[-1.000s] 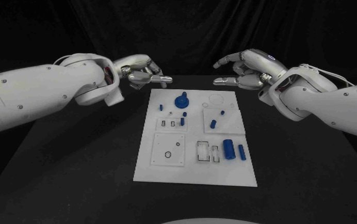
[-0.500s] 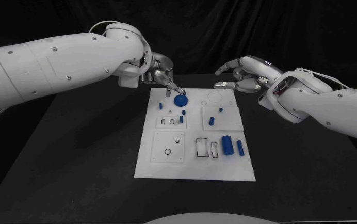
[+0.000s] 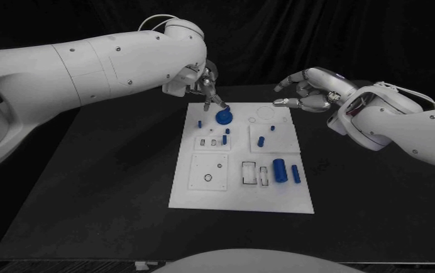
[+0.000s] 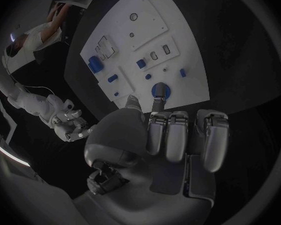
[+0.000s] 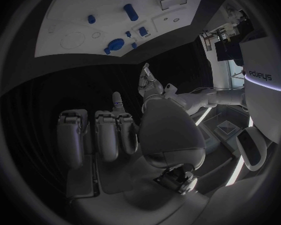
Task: Assemble the parts on the task board
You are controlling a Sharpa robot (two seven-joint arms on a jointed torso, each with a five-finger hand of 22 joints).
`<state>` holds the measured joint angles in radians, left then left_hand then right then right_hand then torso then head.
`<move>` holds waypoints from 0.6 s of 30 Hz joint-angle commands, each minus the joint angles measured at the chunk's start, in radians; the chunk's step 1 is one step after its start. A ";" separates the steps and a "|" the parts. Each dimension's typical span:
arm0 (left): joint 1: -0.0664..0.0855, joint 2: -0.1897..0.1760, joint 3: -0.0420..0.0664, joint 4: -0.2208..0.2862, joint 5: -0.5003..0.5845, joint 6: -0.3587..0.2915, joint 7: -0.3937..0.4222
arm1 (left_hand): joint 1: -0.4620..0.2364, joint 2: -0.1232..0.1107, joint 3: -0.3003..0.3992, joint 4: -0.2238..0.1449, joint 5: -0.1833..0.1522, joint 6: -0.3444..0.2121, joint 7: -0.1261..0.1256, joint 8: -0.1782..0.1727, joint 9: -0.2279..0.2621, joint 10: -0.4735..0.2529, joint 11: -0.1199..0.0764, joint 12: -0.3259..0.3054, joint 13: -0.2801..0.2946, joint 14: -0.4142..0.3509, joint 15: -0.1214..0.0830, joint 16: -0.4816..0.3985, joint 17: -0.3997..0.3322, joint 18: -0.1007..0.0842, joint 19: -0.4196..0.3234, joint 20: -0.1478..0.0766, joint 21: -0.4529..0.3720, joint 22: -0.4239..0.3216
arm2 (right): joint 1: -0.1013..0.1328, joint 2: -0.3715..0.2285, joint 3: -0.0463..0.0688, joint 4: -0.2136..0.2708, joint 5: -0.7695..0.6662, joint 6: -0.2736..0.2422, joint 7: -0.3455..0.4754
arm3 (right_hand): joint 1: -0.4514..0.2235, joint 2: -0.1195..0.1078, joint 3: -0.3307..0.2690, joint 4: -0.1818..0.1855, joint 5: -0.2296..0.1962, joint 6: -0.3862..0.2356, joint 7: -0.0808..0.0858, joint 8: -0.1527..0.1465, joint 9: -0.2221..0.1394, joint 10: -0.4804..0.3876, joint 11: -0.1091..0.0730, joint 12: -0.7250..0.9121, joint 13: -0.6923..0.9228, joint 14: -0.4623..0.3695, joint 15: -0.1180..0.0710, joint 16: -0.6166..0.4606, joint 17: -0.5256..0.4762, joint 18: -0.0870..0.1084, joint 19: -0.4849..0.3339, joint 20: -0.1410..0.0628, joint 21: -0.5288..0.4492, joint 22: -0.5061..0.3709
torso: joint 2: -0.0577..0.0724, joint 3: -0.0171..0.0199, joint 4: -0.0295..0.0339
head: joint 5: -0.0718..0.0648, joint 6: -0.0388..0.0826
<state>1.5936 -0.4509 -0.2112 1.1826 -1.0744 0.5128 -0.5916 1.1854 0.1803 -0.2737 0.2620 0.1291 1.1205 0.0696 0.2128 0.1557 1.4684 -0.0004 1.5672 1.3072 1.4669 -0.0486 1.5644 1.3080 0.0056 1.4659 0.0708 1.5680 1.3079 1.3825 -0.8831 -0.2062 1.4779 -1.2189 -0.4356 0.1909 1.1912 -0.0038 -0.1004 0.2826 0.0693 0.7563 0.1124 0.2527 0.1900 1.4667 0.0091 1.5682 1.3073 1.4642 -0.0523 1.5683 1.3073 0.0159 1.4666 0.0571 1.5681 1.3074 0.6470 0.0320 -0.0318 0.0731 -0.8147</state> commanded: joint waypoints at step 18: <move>-0.062 0.032 0.001 -0.022 -0.004 -0.031 -0.046 | 0.001 -0.012 0.028 -0.013 0.007 0.029 -0.006 -0.008 0.010 0.102 -0.007 0.004 0.264 0.104 -0.008 0.006 0.263 -0.006 0.105 -0.014 0.003 0.263 | -0.003 0.013 0.001 -0.008 0.002 0.028 -0.032 | 0.018 0.010 -0.008 0.002 0.022 0.009 0.000 0.009 -0.004 0.104 0.009 0.003 0.263 0.107 0.008 0.003 0.263 -0.016 0.104 0.009 0.003 0.263 | 0.002 0.0032 -0.0042 | 0.010 -0.006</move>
<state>1.5357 -0.4227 -0.2112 1.1620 -1.0780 0.4875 -0.6401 1.1842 0.1791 -0.2489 0.2482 0.1297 1.1471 0.0643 0.2084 0.1650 1.4682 -0.0003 1.5673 1.3083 1.4670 -0.0485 1.5643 1.3078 0.0058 1.4657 0.0640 1.5680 1.3077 1.3817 -0.8710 -0.2060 1.4701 -1.2175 -0.4196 0.1807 1.1991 0.0041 -0.1034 0.2856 0.0850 0.7563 0.1125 0.2576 0.1875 1.4667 0.0091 1.5682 1.3081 1.4642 -0.0523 1.5683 1.3081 0.0159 1.4666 0.0570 1.5681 1.3081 0.6497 0.0348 -0.0373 0.0817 -0.8190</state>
